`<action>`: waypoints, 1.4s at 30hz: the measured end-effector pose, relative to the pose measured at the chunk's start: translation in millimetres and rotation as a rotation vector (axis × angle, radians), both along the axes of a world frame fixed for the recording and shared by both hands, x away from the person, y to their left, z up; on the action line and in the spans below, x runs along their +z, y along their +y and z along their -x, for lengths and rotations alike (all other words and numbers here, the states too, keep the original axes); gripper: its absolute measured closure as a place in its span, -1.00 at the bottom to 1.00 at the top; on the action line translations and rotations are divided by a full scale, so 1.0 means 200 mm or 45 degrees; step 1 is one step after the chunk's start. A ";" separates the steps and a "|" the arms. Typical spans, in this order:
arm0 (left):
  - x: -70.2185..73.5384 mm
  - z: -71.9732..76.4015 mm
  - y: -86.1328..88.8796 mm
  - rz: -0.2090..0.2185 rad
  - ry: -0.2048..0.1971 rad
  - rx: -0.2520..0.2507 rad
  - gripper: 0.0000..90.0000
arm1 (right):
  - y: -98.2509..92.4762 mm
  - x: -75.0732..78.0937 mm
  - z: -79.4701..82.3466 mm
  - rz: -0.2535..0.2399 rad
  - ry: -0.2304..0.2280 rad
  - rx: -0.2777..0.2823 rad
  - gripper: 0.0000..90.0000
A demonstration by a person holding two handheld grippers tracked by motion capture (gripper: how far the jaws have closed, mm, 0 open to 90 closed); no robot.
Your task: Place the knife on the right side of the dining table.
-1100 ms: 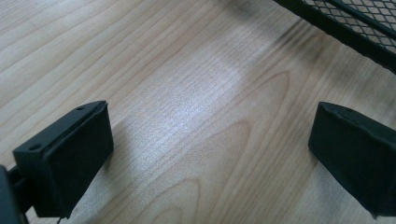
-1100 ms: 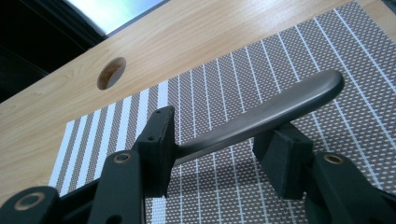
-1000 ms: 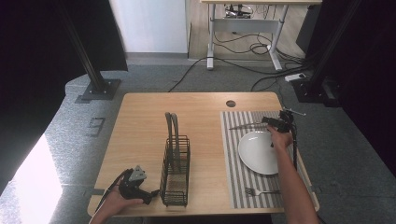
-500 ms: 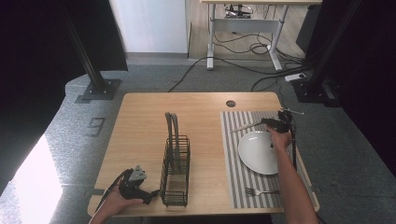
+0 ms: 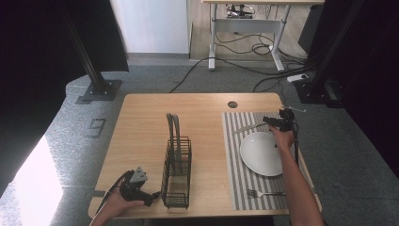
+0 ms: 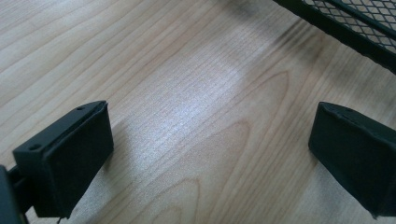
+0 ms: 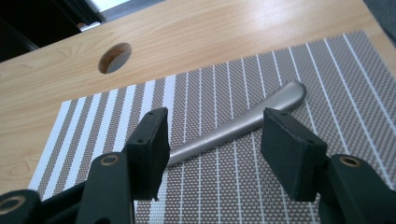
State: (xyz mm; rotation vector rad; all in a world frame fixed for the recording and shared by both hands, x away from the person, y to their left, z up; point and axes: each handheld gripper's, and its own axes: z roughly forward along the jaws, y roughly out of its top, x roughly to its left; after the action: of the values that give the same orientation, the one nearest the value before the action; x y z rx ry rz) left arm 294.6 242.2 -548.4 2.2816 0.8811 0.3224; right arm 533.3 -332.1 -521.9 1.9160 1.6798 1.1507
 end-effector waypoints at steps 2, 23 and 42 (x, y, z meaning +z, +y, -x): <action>0.00 0.00 0.00 0.000 0.000 0.000 -1.00 | 0.01 0.01 0.00 0.039 -0.005 0.017 -0.08; 0.00 0.00 0.00 0.001 0.001 -0.004 -1.00 | 0.06 0.02 -0.14 0.114 0.109 0.183 -0.12; 0.00 -0.01 0.00 0.003 0.001 -0.005 -1.00 | 0.11 -0.08 -0.26 0.219 0.140 0.238 -0.11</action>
State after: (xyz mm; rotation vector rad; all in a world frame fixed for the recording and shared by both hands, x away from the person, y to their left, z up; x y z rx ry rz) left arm 295.9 241.8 -548.4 2.2814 0.8772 0.3188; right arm 585.0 -309.2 -537.4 1.7758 1.9827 0.9433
